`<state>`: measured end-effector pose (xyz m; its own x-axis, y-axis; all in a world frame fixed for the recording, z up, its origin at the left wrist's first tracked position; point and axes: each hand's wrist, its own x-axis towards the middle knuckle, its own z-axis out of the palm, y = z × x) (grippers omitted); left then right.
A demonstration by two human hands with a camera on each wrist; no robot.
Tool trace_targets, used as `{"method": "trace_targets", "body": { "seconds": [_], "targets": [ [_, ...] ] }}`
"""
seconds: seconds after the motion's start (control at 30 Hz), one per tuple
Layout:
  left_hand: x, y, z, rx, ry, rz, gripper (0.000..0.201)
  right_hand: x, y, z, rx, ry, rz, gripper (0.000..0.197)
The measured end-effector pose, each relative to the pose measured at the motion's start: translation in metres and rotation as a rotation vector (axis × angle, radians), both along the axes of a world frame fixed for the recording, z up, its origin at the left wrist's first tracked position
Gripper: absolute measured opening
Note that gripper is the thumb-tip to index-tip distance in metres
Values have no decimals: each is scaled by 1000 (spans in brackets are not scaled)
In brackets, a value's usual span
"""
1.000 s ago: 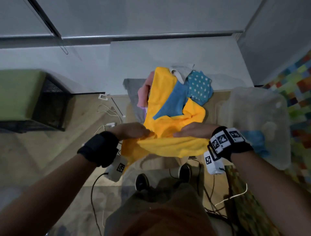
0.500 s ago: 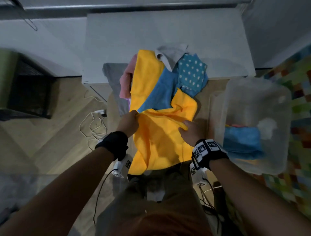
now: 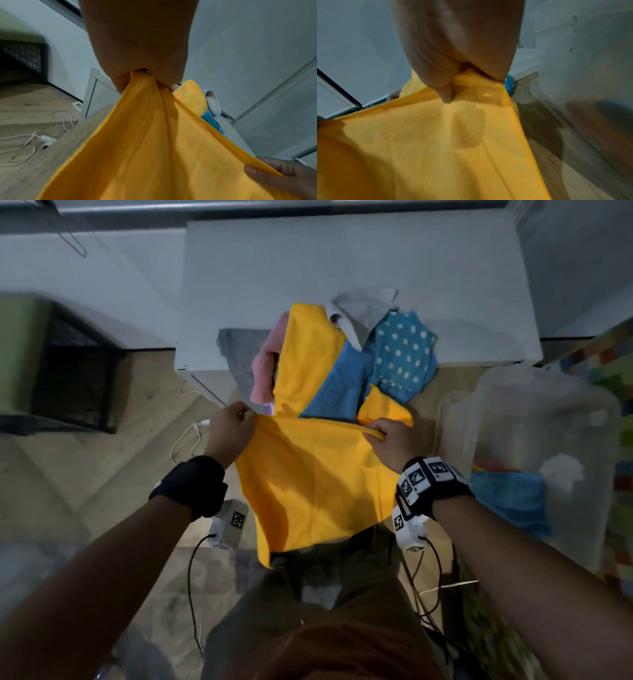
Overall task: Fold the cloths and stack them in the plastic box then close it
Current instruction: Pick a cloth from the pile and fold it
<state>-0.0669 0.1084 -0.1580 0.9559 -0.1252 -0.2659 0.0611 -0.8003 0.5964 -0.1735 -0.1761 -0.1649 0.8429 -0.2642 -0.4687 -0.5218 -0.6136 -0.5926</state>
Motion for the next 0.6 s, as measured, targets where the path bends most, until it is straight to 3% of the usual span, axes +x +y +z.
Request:
{"method": "trace_targets", "body": {
  "seconds": [0.23, 0.53, 0.6],
  "targets": [
    [34, 29, 19, 35, -160, -68, 24, 31, 9, 5, -25, -178, -102, 18],
    [32, 46, 8, 83, -169, -46, 21, 43, 7, 0, -41, -178, -143, 7],
    [30, 45, 8, 45, -170, -17, 20, 42, 5, -2, -39, -186, -172, 14]
  ]
}}
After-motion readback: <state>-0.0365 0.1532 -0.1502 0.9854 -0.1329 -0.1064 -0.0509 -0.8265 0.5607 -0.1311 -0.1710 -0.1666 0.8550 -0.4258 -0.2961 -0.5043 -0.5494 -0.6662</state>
